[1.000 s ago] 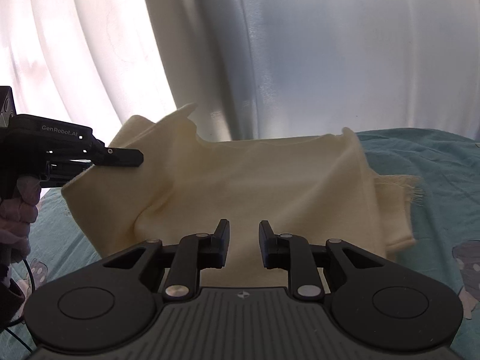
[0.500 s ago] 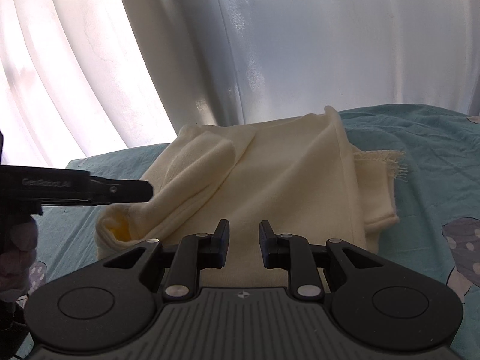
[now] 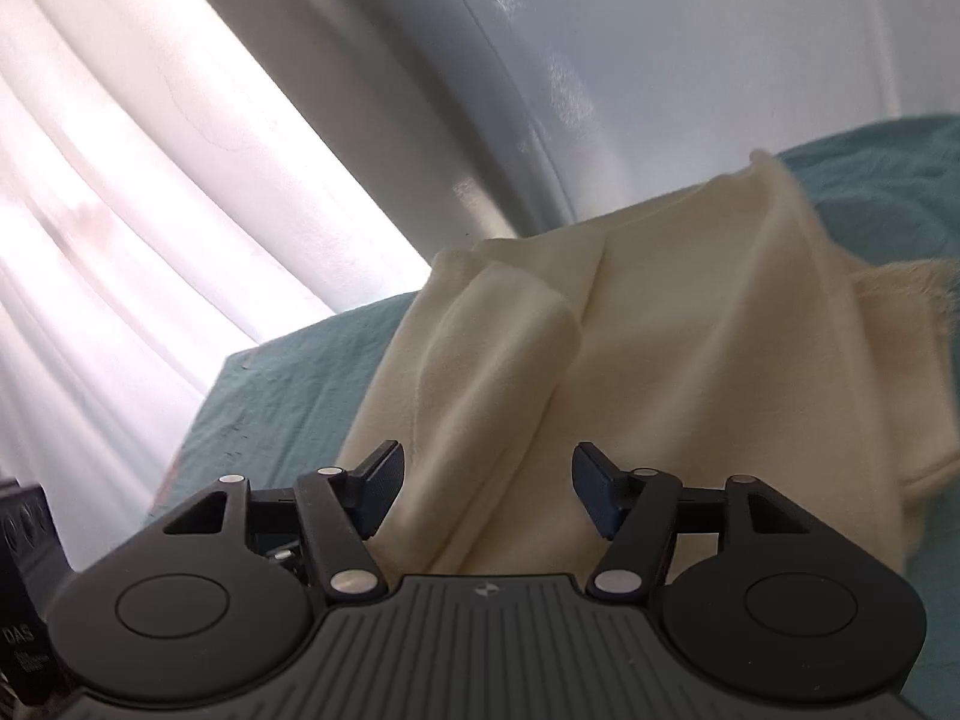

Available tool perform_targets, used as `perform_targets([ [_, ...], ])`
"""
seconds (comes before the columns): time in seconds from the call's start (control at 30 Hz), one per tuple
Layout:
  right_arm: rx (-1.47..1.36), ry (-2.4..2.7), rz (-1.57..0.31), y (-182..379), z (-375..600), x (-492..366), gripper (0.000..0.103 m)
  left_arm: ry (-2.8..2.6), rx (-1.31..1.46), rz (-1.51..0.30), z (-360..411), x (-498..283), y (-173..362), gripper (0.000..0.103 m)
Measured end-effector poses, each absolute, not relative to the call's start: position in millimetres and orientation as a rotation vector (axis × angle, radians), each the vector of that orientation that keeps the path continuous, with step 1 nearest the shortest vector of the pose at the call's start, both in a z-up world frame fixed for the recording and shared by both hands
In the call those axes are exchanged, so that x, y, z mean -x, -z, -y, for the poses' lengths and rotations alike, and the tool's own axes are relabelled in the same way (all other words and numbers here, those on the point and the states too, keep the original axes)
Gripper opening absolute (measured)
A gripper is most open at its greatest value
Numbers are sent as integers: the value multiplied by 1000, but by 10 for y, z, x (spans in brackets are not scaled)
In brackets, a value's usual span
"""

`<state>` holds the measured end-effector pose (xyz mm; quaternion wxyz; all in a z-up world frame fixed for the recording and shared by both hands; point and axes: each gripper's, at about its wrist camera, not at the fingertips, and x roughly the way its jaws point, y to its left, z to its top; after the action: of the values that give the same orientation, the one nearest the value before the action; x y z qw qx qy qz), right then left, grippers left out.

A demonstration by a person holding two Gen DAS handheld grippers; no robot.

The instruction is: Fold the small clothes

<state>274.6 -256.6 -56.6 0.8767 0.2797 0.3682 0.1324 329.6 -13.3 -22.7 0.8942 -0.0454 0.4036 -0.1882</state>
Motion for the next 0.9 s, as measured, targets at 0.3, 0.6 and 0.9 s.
perform_targets([
  [0.3, -675, -305, -828, 731, 2487, -3033, 48, 414, 105, -881, 0, -3235, 292, 65],
  [0.6, -796, -341, -846, 818, 2485, -3224, 53, 409, 112, -912, 70, -3258, 404, 69],
  [0.9, -567, -313, -808, 681, 2251, -3233, 19, 447, 56, -911, 112, -3093, 350, 79],
])
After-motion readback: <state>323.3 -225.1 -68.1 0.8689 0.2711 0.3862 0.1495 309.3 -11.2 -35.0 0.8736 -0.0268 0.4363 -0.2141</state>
